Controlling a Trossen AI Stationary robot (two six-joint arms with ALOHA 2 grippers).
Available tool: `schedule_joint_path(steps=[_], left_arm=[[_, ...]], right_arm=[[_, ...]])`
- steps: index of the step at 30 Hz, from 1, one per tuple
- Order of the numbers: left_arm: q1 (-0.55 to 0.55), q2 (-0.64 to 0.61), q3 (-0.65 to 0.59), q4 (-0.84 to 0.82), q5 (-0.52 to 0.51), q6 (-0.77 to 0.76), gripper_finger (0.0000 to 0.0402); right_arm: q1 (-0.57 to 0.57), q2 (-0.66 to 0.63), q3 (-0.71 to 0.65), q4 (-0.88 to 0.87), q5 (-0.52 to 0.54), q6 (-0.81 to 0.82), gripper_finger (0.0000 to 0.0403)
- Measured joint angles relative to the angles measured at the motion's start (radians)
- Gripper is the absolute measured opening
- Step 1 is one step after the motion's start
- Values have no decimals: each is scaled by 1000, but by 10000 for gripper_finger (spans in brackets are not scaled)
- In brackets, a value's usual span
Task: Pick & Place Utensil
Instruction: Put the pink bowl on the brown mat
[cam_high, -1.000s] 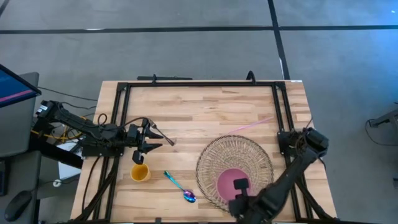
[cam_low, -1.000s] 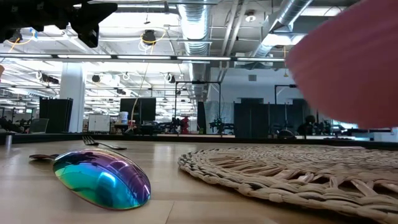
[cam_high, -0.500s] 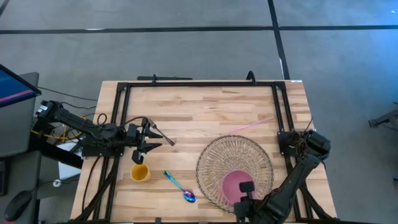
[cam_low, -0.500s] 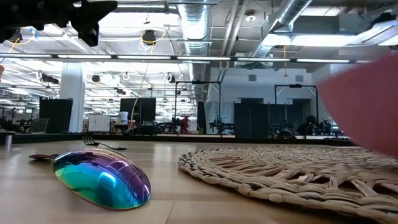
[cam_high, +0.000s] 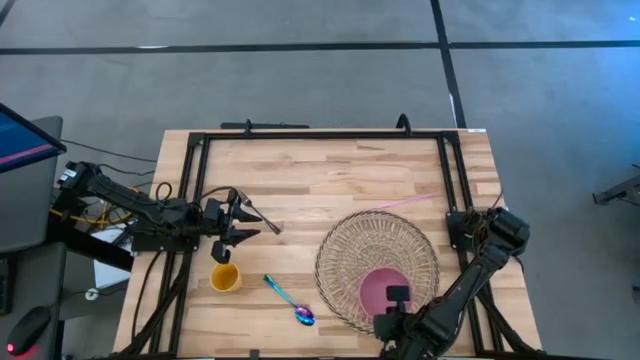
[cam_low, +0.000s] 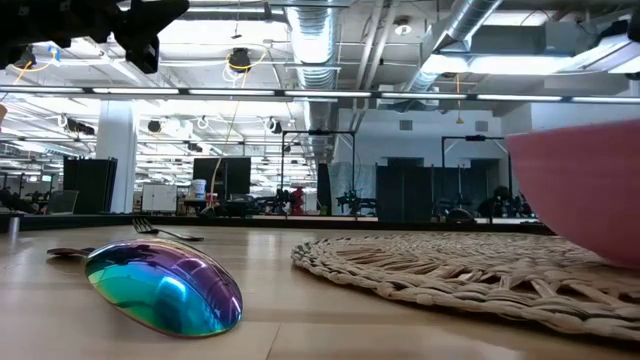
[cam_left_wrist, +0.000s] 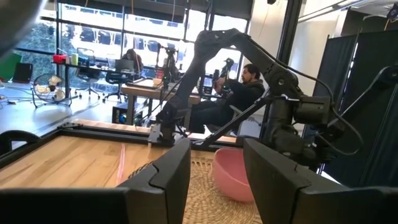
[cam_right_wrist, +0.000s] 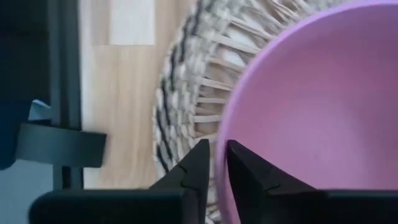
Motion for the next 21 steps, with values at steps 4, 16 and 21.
schedule_joint_path(steps=[4, 16, 21], left_arm=[[0, 0, 0, 3, 0, 0, 150], [0, 0, 0, 34, 0, 4, 150], [0, 0, 0, 53, 10, 6, 150]], right_arm=[[-10, 0, 0, -30, -9, 33, 68], [-37, -6, 75, -169, -50, -33, 88], [-57, -7, 176, -343, -30, -36, 88]])
